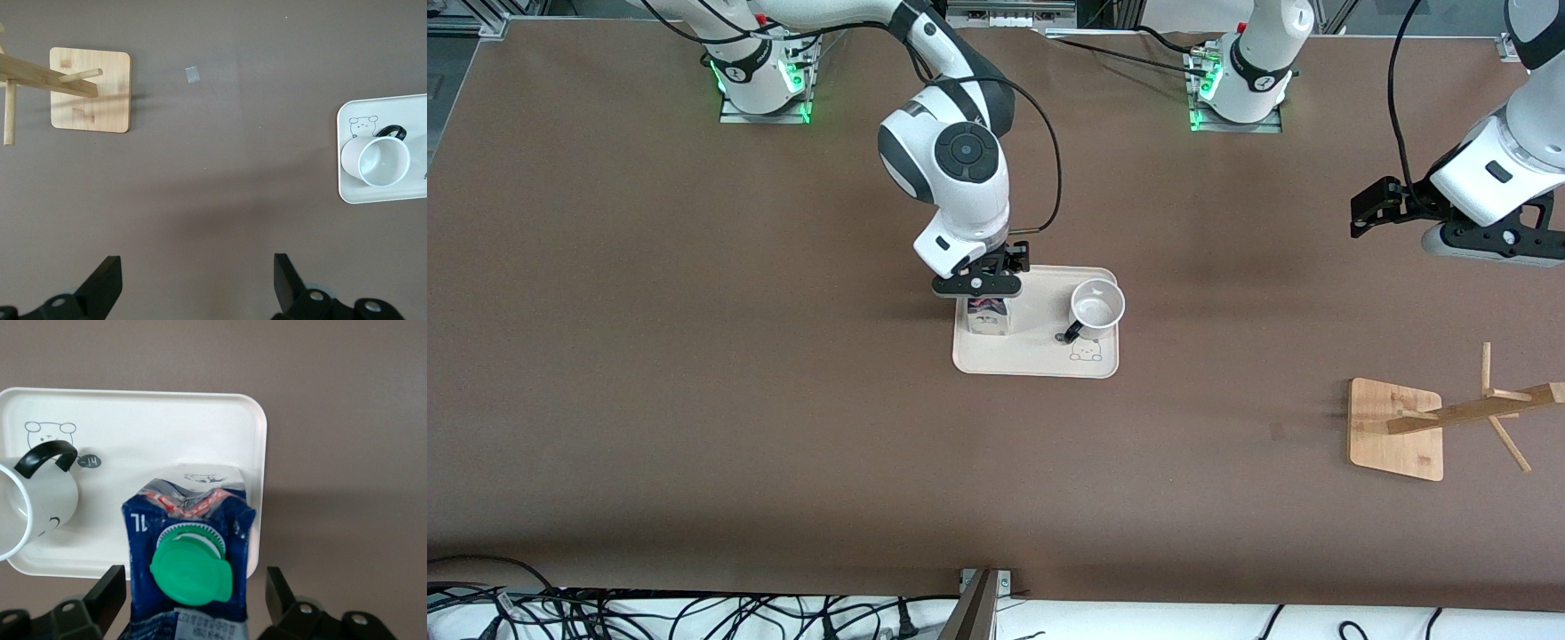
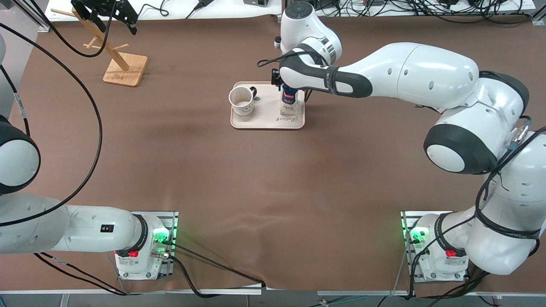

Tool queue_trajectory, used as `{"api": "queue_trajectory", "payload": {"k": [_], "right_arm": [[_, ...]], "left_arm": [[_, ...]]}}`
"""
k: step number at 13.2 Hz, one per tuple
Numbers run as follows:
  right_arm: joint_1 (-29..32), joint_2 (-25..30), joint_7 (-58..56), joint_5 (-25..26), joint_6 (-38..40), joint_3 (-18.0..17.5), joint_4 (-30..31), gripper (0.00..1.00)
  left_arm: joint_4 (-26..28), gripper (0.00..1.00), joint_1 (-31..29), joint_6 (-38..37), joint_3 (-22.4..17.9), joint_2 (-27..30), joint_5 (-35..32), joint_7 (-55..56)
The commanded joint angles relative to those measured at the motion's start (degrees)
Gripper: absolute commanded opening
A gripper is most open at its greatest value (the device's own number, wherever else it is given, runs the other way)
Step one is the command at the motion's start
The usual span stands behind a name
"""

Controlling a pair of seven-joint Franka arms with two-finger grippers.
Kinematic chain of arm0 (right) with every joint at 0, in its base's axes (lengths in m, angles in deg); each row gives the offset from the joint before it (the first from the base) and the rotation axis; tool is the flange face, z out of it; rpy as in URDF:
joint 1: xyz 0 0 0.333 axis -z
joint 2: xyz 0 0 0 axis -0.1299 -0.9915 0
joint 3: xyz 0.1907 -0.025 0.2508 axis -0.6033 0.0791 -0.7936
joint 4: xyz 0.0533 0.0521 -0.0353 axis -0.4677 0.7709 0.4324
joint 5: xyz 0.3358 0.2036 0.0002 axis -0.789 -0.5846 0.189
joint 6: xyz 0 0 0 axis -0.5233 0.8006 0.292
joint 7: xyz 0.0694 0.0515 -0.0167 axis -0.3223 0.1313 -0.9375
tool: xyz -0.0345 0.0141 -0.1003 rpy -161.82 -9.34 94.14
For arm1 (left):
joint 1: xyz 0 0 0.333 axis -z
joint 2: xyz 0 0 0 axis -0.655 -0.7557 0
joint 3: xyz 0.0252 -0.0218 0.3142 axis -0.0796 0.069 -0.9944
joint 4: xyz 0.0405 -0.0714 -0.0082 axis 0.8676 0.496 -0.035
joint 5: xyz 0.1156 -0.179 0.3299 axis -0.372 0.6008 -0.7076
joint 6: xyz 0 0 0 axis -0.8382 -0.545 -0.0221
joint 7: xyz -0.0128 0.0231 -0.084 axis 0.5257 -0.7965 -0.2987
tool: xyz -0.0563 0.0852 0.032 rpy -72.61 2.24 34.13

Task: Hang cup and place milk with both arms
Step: 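Close the right gripper on the milk carton and lift it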

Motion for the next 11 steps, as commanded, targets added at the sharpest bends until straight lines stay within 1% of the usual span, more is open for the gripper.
{"api": "queue_trajectory", "payload": {"k": [1, 2, 4, 5, 7, 8, 10, 11], "right_arm": [[-0.4, 0.5, -0.2, 0.7, 0.3, 0.3, -0.1, 0.43], [-0.3, 0.6, -0.4, 0.7, 0.3, 0.3, -0.3, 0.37], [0.3, 1.1, -0.9, 0.3, 0.6, 0.6, -0.7, 0.32], [0.5, 2.0, -1.8, 0.1, 1.1, 0.6, -0.7, 0.31], [1.9, 4.2, -4.9, -0.3, 5.0, 1.1, -0.9, 0.31], [4.6, 6.3, -7.7, -0.8, 7.5, 0.9, -0.9, 0.31], [10.6, 9.8, -20.1, -6.4, 11.7, 1.6, -0.5, 0.31], [13.6, 10.6, -26.9, -7.6, 14.1, 3.7, -0.3, 0.31]], "left_arm": [[-1.7, 1.0, -0.1, -1.3, 0.2, -0.6, 0.2, 0.1], [-1.7, 1.0, -0.1, -1.3, 0.2, -0.6, 0.2, 0.1], [-1.7, 1.0, -0.1, -1.3, 0.2, -0.6, 0.2, 0.1], [-1.7, 1.0, -0.1, -1.3, 0.2, -0.6, 0.2, 0.1], [-1.7, 1.0, -0.1, -1.3, 0.2, -0.6, 0.2, 0.1], [-1.7, 1.0, -0.1, -1.3, 0.2, -0.6, 0.2, 0.1], [-1.7, 1.0, -0.1, -1.3, 0.2, -0.6, 0.1, 0.1], [-1.7, 1.0, -0.1, -1.3, 0.2, -0.6, 0.1, 0.1]]}}
